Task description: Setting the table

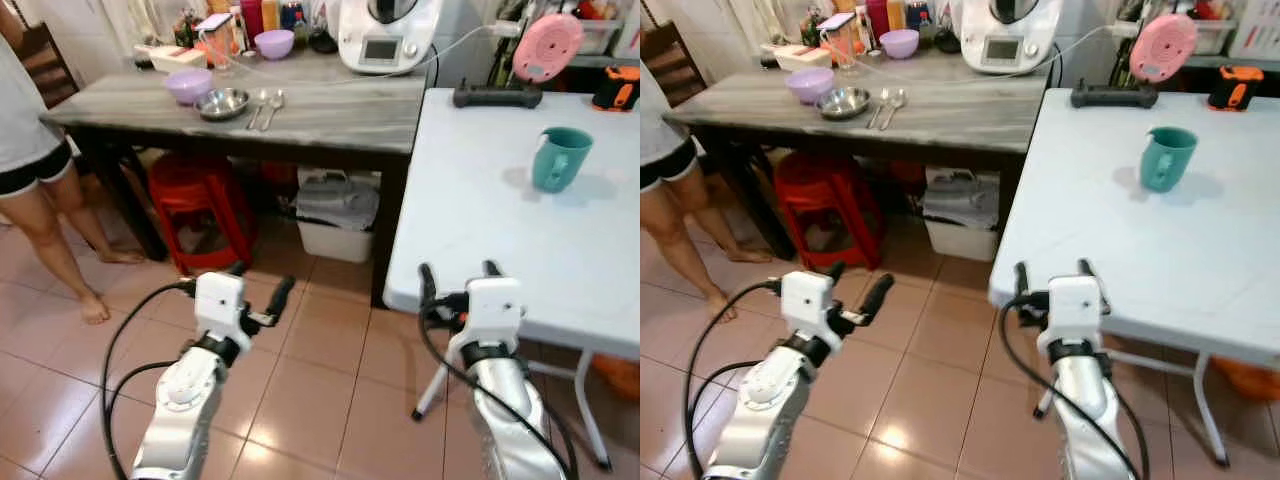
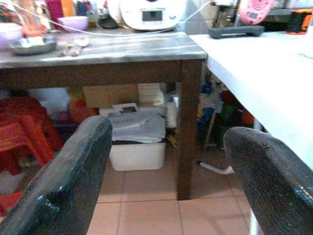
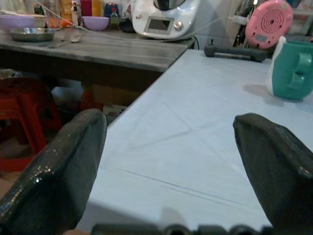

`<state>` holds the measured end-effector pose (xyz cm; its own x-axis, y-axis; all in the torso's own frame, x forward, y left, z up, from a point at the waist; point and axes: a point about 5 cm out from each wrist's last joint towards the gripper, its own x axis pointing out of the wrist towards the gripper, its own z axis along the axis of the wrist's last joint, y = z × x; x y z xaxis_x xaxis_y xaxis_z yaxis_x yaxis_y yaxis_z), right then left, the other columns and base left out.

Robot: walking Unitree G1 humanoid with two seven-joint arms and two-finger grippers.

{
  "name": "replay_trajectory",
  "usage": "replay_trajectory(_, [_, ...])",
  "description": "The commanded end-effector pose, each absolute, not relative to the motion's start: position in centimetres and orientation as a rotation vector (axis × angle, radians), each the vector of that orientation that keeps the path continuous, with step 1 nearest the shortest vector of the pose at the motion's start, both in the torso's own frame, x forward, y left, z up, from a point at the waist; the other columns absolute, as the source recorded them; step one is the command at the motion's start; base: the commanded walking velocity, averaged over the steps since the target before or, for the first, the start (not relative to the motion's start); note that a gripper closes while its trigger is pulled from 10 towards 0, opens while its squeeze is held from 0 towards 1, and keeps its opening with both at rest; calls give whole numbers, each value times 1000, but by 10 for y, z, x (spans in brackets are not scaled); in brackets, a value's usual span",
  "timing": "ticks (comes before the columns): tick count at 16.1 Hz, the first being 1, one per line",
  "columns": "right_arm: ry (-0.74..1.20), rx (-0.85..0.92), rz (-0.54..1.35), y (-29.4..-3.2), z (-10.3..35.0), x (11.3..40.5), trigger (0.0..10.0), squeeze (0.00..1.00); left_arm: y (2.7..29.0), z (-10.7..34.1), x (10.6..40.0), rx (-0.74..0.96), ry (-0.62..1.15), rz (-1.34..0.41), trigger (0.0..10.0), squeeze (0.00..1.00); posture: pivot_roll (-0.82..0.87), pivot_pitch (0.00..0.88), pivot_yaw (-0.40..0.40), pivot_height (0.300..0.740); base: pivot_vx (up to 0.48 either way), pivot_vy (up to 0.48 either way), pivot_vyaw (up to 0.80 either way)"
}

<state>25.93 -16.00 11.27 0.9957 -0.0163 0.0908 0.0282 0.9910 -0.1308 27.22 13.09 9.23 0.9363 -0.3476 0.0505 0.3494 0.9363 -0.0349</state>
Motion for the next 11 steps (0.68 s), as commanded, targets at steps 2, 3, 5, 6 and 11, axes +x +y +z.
replay_trajectory(2, [-96,-136,-31,-164,115,260,10000,0,129,95,273,-45,-55,-358,10000,0,-106,21,106,740,0,-384,0])
replay_trajectory(3, [-96,-137,-30,-164,115,260,10000,0,128,95,273,-44,-55,-360,10000,0,-108,21,106,740,0,-382,0])
replay_trajectory(5, [-96,-138,-30,-164,114,260,10000,0,130,94,272,-38,-51,-359,10000,0,-107,21,106,740,0,-382,0])
replay_trajectory(6, [-96,-139,-31,-164,115,260,10000,0,131,93,272,-35,-49,-359,10000,0,-107,21,106,740,0,-382,0])
replay_trajectory(11, [-98,-138,-25,-163,115,261,10000,0,130,93,272,-33,-49,-361,10000,0,-104,15,103,740,0,-363,0])
